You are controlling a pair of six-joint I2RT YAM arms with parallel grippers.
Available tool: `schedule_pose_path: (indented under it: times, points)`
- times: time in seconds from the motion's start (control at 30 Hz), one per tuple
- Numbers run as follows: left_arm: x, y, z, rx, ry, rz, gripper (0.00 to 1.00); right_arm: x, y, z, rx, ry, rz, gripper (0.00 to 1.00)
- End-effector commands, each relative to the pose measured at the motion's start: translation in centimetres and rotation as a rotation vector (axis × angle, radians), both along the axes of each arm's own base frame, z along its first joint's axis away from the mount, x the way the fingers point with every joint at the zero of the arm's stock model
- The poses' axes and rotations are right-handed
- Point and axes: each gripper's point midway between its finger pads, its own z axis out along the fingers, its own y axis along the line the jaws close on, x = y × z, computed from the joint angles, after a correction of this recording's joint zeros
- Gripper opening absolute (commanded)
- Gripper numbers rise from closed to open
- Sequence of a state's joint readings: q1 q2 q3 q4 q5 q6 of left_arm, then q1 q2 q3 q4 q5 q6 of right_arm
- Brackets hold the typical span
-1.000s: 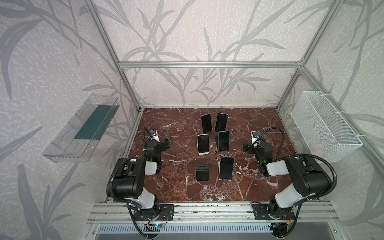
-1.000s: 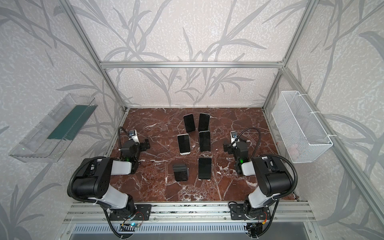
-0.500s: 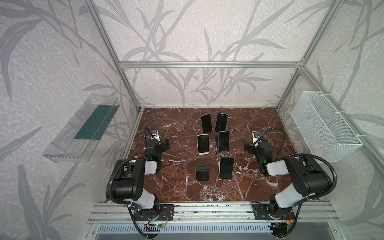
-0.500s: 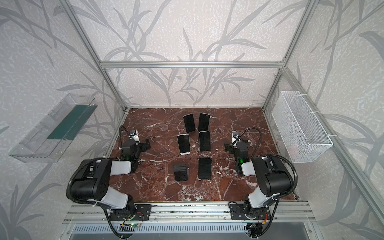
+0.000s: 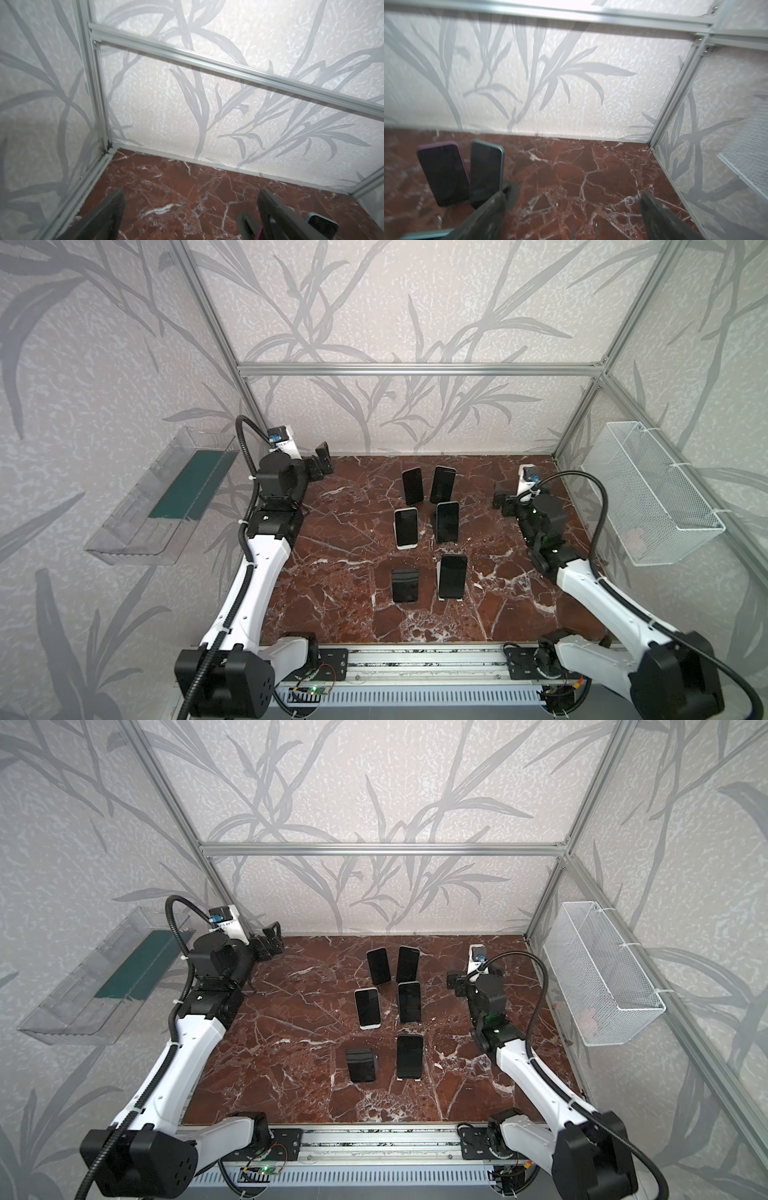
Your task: Remove the phone from the phone stand
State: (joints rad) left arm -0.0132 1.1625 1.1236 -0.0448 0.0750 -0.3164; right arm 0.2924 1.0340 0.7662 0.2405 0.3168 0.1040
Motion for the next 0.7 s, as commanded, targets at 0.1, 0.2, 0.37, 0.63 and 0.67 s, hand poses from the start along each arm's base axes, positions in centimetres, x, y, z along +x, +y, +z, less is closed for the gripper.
schedule_pose_path:
  times: [0.1, 0.2, 0.37, 0.63, 0.67]
  points:
    - [-2.8, -2.1, -0.7, -0.497, -0.003, -0.118, 0.99, -5.0, -2.7, -7.2, 0.379, 0.226, -0.098, 0.99]
    - [-3.3, -3.0, -0.4, -0.614, -0.082, -0.223, 0.99, -5.8, -0.4, -7.9, 0.391, 0.262, 0.069, 0.99]
    - [-2.7, -3.2, -3.2, -0.689, 0.002, -0.216, 0.99, -8.4, -1.5, -8.9, 0.323, 0.404, 0.011, 0.99]
    - [-2.9, -5.4, -7.0, -0.853, 0.094, -0.299, 0.84, -12.4, -1.9, -9.6, 0.063, 0.518, -0.087, 0.99]
    - [-3.3, -5.4, -7.1, -0.831, 0.105, -0.284, 0.84, -12.6, -1.4, -9.8, 0.049, 0.528, -0.072, 0.99]
